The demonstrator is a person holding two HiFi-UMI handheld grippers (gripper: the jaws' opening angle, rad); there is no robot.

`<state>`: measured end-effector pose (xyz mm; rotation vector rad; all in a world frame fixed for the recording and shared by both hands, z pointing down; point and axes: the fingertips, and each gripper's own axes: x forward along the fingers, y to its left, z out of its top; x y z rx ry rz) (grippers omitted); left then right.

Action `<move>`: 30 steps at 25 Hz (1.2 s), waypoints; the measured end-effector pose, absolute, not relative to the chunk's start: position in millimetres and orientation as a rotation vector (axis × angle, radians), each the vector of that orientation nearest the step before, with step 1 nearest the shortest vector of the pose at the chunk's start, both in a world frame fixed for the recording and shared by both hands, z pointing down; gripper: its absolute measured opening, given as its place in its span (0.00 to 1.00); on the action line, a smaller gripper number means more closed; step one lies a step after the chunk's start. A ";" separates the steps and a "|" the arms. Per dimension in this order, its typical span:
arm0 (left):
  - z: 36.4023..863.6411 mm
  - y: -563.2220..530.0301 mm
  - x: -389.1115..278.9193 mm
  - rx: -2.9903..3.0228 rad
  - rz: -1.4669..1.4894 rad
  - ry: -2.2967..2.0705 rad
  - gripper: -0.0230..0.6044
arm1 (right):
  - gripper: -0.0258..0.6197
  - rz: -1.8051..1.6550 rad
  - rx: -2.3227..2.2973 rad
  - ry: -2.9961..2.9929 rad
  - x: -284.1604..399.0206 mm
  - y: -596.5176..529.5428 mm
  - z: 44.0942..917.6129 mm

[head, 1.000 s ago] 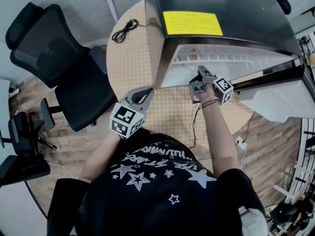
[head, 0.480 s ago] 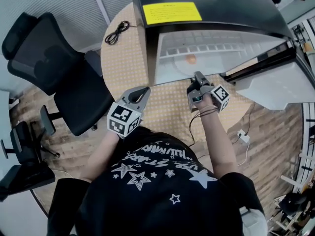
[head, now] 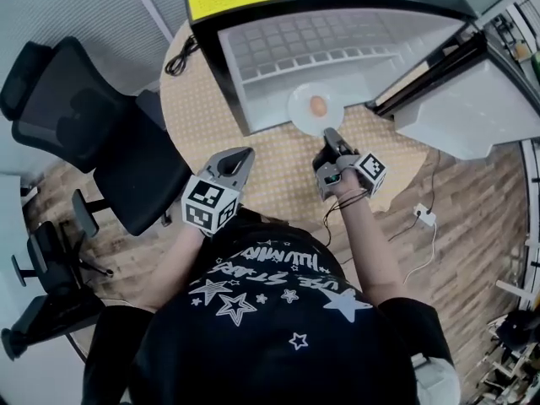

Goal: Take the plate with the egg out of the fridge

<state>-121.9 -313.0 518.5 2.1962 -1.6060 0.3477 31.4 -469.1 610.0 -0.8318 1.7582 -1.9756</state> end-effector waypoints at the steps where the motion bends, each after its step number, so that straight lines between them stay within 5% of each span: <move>1: 518.0 -311.5 -118.4 2.196 0.354 -1.609 0.04 | 0.09 -1.972 -0.831 1.758 32.3 -469.6 610.7; 30: 520.1 -284.4 -60.9 2.157 0.447 -1.619 0.04 | 0.09 -1.802 -0.499 1.881 82.9 -428.0 546.8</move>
